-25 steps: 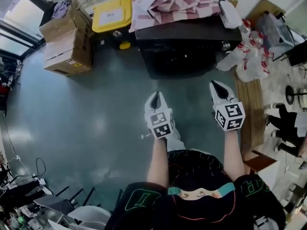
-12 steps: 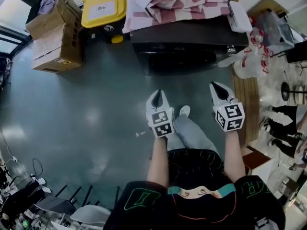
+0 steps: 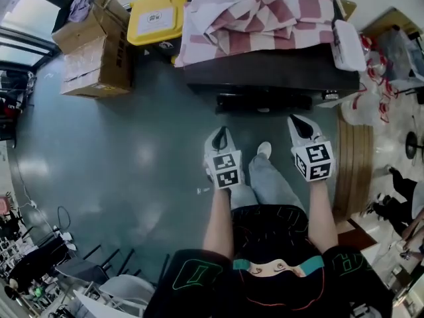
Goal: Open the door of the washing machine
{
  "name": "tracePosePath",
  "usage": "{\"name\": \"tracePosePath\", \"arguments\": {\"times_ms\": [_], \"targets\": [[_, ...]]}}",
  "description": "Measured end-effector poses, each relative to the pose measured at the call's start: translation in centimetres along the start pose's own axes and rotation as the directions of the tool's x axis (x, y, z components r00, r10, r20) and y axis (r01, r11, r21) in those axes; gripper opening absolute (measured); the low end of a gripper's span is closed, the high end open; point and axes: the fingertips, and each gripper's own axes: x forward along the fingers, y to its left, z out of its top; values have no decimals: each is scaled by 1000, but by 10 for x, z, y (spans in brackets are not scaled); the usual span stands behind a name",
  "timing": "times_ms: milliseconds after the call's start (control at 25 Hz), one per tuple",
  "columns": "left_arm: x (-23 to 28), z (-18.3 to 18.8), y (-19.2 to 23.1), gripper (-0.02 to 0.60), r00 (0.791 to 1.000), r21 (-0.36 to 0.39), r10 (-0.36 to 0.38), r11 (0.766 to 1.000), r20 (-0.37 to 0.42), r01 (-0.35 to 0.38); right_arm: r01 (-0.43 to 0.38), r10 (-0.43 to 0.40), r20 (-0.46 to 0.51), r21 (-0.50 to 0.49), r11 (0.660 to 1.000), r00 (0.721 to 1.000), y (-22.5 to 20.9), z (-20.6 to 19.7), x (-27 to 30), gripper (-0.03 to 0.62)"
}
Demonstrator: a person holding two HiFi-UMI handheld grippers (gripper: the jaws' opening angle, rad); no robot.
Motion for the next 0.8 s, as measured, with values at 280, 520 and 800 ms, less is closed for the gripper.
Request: {"name": "tracePosePath", "arguments": {"times_ms": [280, 520, 800], "targets": [[48, 2, -15, 12, 998, 16, 17, 1000, -64, -16, -73, 68, -74, -66, 995, 995, -25, -14, 43, 3], [81, -29, -8, 16, 985, 35, 9, 999, -171, -3, -115, 86, -156, -185, 976, 984, -28, -34, 66, 3], [127, -60, -1, 157, 955, 194, -67, 973, -290, 127, -211, 90, -300, -400, 892, 950, -8, -47, 93, 137]]}}
